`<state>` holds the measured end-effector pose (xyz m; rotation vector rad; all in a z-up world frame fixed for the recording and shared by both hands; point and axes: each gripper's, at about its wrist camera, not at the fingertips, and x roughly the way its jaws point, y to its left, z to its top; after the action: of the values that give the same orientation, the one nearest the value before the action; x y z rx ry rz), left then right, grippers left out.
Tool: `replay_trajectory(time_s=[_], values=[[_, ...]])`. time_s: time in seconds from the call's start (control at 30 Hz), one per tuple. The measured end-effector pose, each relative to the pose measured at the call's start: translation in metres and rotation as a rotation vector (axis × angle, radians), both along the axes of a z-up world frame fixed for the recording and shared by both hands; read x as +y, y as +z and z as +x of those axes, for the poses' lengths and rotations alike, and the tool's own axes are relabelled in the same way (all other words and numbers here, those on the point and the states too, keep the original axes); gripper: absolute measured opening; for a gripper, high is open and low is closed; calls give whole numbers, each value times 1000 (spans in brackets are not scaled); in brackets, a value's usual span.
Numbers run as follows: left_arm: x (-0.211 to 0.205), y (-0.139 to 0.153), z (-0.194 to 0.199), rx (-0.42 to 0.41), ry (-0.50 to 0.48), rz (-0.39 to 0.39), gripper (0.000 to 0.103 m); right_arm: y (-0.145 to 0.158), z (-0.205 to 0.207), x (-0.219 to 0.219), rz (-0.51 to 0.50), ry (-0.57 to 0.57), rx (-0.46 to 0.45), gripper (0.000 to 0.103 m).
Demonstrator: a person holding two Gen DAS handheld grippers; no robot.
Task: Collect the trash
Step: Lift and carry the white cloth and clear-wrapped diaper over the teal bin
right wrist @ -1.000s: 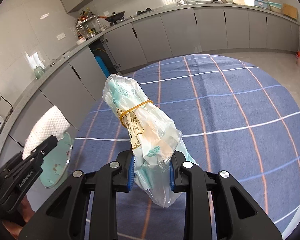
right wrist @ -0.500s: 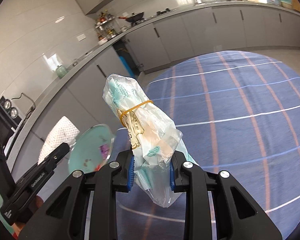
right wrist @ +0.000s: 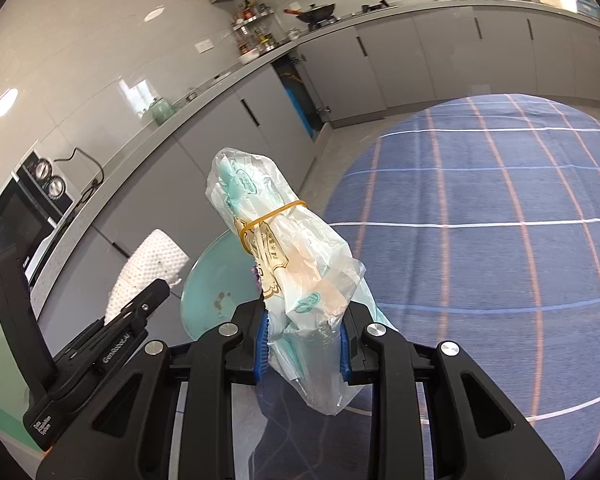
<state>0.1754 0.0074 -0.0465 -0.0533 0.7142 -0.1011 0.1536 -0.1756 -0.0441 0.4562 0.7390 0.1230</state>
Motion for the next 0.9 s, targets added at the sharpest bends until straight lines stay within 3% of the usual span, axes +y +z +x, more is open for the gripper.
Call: replay_trajectory(time_s=[0.47,0.9], values=[[37,-10,24,15,78,-4,27,1,38,64,-37,74,3,27],[45,-25,49,60,96,-18,27,-9,67,80,-25,73,37,27]])
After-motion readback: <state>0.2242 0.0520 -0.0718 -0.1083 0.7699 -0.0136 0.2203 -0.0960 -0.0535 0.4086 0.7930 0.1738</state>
